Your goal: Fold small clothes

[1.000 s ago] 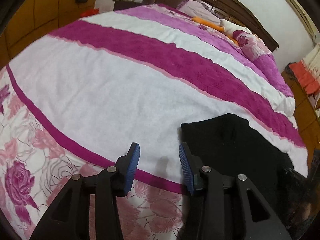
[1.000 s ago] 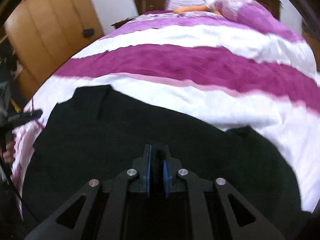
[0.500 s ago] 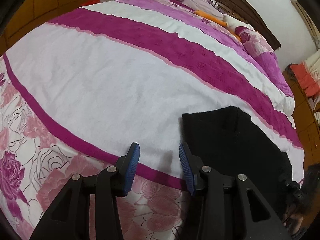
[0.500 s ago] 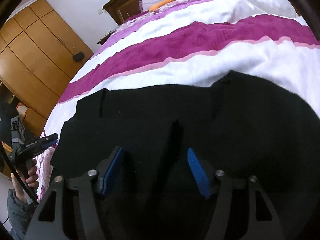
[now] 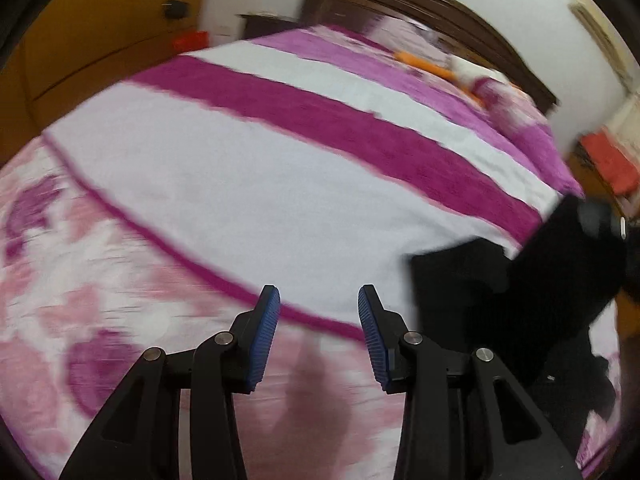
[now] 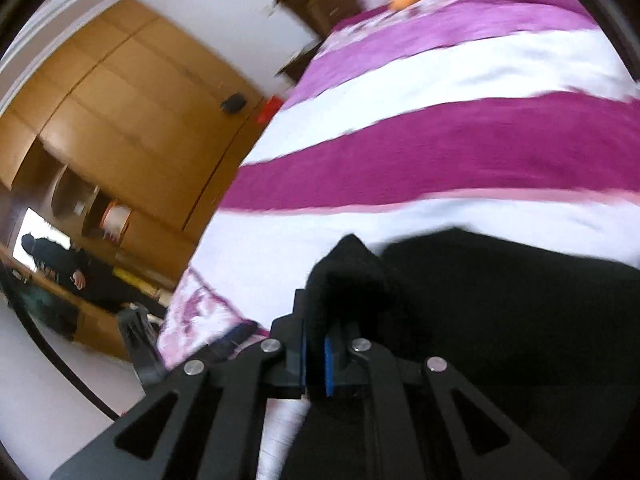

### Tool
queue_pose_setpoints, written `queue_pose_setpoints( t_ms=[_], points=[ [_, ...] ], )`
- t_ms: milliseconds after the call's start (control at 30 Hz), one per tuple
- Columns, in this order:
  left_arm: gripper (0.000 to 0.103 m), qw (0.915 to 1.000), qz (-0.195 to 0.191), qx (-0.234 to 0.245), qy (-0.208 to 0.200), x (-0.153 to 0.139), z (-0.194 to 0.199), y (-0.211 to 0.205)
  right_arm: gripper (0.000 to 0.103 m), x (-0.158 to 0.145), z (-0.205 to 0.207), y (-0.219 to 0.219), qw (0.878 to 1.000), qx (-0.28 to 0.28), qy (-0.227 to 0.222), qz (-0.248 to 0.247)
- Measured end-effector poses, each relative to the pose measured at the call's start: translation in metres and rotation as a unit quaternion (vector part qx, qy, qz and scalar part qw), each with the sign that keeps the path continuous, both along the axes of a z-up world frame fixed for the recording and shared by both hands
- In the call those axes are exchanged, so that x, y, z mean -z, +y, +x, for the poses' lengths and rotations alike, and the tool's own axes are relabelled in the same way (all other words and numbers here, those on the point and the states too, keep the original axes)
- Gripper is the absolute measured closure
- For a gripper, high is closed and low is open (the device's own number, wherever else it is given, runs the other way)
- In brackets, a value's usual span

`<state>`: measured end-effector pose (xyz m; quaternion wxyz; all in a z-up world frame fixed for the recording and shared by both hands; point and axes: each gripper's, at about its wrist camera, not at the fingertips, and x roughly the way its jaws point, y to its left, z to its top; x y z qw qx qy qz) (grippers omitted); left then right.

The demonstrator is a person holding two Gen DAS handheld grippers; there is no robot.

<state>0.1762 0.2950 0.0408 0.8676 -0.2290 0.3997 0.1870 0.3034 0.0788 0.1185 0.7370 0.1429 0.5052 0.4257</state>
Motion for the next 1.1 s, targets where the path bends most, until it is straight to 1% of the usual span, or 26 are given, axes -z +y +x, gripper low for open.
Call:
queue_pose_setpoints(
  t_ms=[33,100,133,167,233,267,333,400,433,467,500,533,600,633,667,700,733,767,833,867,900,933,967,1033,1067,1100],
  points=[
    [0.079,0.9995,0.018,-0.024,0.013,-0.002,-0.010,0.013,0.097,-0.006,-0.003,0.041,1.000,-0.014,-0.006,-0.004],
    [0.079,0.9931,0.074,-0.080,0.042,-0.006,-0.034,0.045,0.097,-0.010,-0.012,0.097,0.999,-0.029,-0.017,0.000],
    [0.079,0.9899,0.090,-0.096,0.051,-0.005,-0.040,0.056,0.097,-0.010,-0.020,0.124,0.999,-0.034,-0.021,0.006],
    [0.079,0.9841,0.112,-0.120,0.068,-0.004,-0.051,0.074,0.097,-0.006,-0.030,0.155,0.999,-0.036,-0.020,0.021],
    [0.079,0.9727,0.134,-0.164,0.095,0.005,-0.070,0.107,0.097,0.009,-0.048,0.203,0.998,-0.038,-0.007,0.052],
    [0.079,0.9679,0.135,-0.185,0.105,0.011,-0.079,0.124,0.097,0.020,-0.058,0.228,0.998,-0.036,-0.006,0.060],
    [0.079,0.9628,0.113,-0.212,0.123,0.026,-0.095,0.149,0.092,0.048,-0.079,0.270,0.999,-0.029,-0.010,0.042],
    [0.079,0.9625,0.083,-0.225,0.126,0.037,-0.110,0.166,0.087,0.081,-0.094,0.302,0.999,-0.030,0.011,0.024],
    [0.079,0.9627,0.076,-0.228,0.125,0.039,-0.114,0.168,0.087,0.097,-0.101,0.314,0.998,-0.042,0.037,0.030],
    [0.079,0.9628,0.072,-0.231,0.121,0.039,-0.119,0.172,0.087,0.104,-0.104,0.319,0.997,-0.048,0.050,0.038],
    [0.079,0.9631,0.072,-0.233,0.114,0.038,-0.122,0.174,0.083,0.106,-0.108,0.321,0.996,-0.055,0.058,0.044],
    [0.079,0.9642,0.067,-0.234,0.105,0.036,-0.125,0.176,0.082,0.104,-0.115,0.320,0.995,-0.063,0.055,0.054],
    [0.079,0.9698,0.041,-0.226,0.081,0.034,-0.127,0.179,0.075,0.088,-0.127,0.303,0.993,-0.083,0.031,0.074],
    [0.079,0.9751,0.017,-0.212,0.063,0.034,-0.125,0.178,0.072,0.077,-0.134,0.289,0.992,-0.094,0.012,0.081],
    [0.079,0.9784,0.004,-0.200,0.051,0.032,-0.121,0.177,0.060,0.066,-0.142,0.271,0.991,-0.103,-0.009,0.086],
    [0.079,0.9820,-0.005,-0.184,0.041,0.031,-0.116,0.174,0.045,0.058,-0.149,0.251,0.990,-0.112,-0.034,0.082],
    [0.079,0.9854,-0.012,-0.166,0.036,0.031,-0.109,0.169,0.039,0.051,-0.153,0.227,0.988,-0.120,-0.062,0.071],
    [0.079,0.9889,-0.017,-0.144,0.033,0.031,-0.100,0.164,0.031,0.048,-0.159,0.195,0.986,-0.124,-0.104,0.050],
    [0.075,0.9924,-0.017,-0.117,0.036,0.031,-0.086,0.156,0.031,0.050,-0.155,0.146,0.983,-0.113,-0.142,0.006],
    [0.070,0.9931,-0.017,-0.109,0.039,0.032,-0.081,0.153,0.031,0.056,-0.151,0.120,0.983,-0.101,-0.154,-0.025],
    [0.064,0.9929,-0.017,-0.110,0.042,0.034,-0.077,0.152,0.031,0.064,-0.144,0.095,0.984,-0.085,-0.150,-0.049],
    [0.062,0.9919,-0.017,-0.117,0.048,0.036,-0.074,0.153,0.031,0.074,-0.137,0.071,0.987,-0.066,-0.133,-0.063],
    [0.060,0.9903,-0.022,-0.127,0.052,0.041,-0.071,0.157,0.031,0.086,-0.126,0.045,0.992,-0.043,-0.101,-0.067],
    [0.059,0.9888,-0.047,-0.136,0.041,0.048,-0.065,0.164,0.031,0.107,-0.121,-0.002,0.997,-0.009,-0.049,-0.052],
    [0.057,0.9878,-0.057,-0.140,0.036,0.052,-0.062,0.167,0.032,0.116,-0.126,-0.022,0.998,0.004,-0.039,-0.043],
    [0.057,0.9862,-0.060,-0.150,0.037,0.055,-0.060,0.171,0.037,0.121,-0.128,-0.040,0.998,0.017,-0.041,-0.039]
  ],
)
